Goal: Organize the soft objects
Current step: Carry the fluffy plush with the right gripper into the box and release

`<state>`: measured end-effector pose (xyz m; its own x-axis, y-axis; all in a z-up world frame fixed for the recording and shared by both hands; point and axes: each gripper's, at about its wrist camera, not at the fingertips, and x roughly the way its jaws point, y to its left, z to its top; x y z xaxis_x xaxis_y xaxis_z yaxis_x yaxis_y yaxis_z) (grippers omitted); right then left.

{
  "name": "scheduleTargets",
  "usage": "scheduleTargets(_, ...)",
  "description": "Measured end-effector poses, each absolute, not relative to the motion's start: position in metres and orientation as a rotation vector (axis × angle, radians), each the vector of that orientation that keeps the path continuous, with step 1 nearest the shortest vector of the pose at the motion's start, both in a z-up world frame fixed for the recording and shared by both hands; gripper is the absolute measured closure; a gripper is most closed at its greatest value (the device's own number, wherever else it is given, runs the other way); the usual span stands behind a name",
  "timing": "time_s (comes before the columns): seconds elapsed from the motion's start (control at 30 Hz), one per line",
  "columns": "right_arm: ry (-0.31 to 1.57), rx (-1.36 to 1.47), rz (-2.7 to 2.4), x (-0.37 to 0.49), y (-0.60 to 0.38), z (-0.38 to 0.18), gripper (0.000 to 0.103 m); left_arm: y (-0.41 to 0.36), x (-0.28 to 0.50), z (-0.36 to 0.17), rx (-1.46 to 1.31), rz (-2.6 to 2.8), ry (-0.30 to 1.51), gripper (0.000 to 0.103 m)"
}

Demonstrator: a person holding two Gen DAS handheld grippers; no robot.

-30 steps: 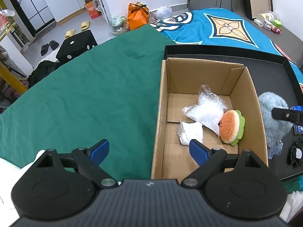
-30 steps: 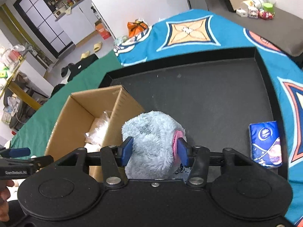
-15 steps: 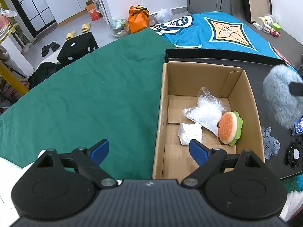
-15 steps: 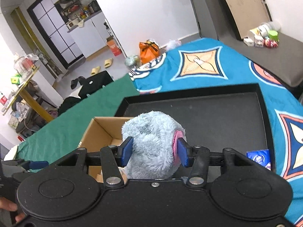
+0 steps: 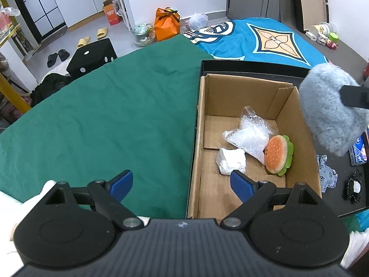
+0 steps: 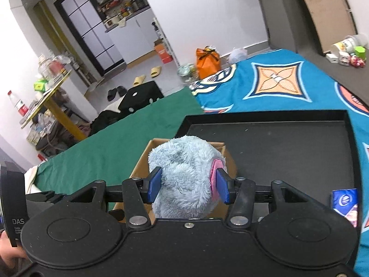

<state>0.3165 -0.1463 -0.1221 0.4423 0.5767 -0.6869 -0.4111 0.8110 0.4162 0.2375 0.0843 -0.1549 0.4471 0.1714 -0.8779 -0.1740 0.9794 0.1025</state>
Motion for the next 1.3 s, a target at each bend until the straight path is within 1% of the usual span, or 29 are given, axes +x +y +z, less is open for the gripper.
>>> scheduleTargets(0.17,0.962,0.181,0.642,0.314,-0.126,-0.128,0.054,0.091,0.236,-0.160,-0.038,0.190,1.086,0.016)
scheduleTargets(0.23,0.977,0.177,0.653,0.313,-0.117,-0.132,0.054,0.093,0.235,-0.163,-0.050,0.179,1.084,0.022)
scheduleTargets(0.3,0.992,0.179,0.663,0.310,-0.109,-0.135,0.054,0.095,0.235,-0.167,-0.062,0.169,1.094,0.036)
scheduleTargets(0.33,1.000,0.181,0.668,0.310,-0.106,-0.137,0.054,0.097,0.235,-0.169,-0.070,0.165,1.100,0.039)
scheduleTargets(0.4,1.020,0.183,0.676,0.309,-0.096,-0.142,0.054,0.101,0.234,-0.173,-0.091,0.160,1.111,0.052)
scheduleTargets(0.43,1.029,0.185,0.679,0.308,-0.093,-0.145,0.054,0.102,0.234,-0.175,-0.099,0.157,1.115,0.054)
scheduleTargets(0.5,1.048,0.188,0.684,0.307,-0.087,-0.150,0.054,0.104,0.233,-0.179,-0.109,0.146,1.126,0.067)
scheduleTargets(0.6,1.071,0.188,0.692,0.304,-0.078,-0.156,0.054,0.108,0.231,-0.183,-0.135,0.123,1.135,0.080)
scheduleTargets(0.7,1.093,0.188,0.696,0.302,-0.070,-0.161,0.053,0.108,0.230,-0.186,-0.154,0.097,1.136,0.088)
scheduleTargets(0.77,1.109,0.196,0.693,0.302,-0.067,-0.164,0.053,0.108,0.229,-0.188,-0.164,0.084,1.138,0.091)
scheduleTargets(0.8,1.122,0.203,0.691,0.302,-0.065,-0.166,0.050,0.108,0.229,-0.188,-0.167,0.079,1.138,0.092)
scheduleTargets(0.83,1.142,0.215,0.688,0.302,-0.064,-0.168,0.045,0.108,0.229,-0.189,-0.169,0.075,1.138,0.093)
scheduleTargets(0.87,1.168,0.231,0.683,0.303,-0.063,-0.171,0.044,0.108,0.229,-0.189,-0.172,0.071,1.138,0.093)
scheduleTargets(0.97,1.206,0.251,0.694,0.303,-0.062,-0.176,0.044,0.109,0.229,-0.190,-0.174,0.066,1.138,0.093)
scheduleTargets(1.17,1.187,0.225,0.690,0.299,-0.073,-0.164,0.044,0.110,0.229,-0.189,-0.185,0.068,1.137,0.093)
scheduleTargets(1.23,1.164,0.201,0.683,0.299,-0.079,-0.157,0.041,0.109,0.229,-0.188,-0.180,0.070,1.137,0.093)
scheduleTargets(1.3,1.142,0.183,0.676,0.299,-0.086,-0.149,0.032,0.108,0.228,-0.188,-0.169,0.073,1.135,0.092)
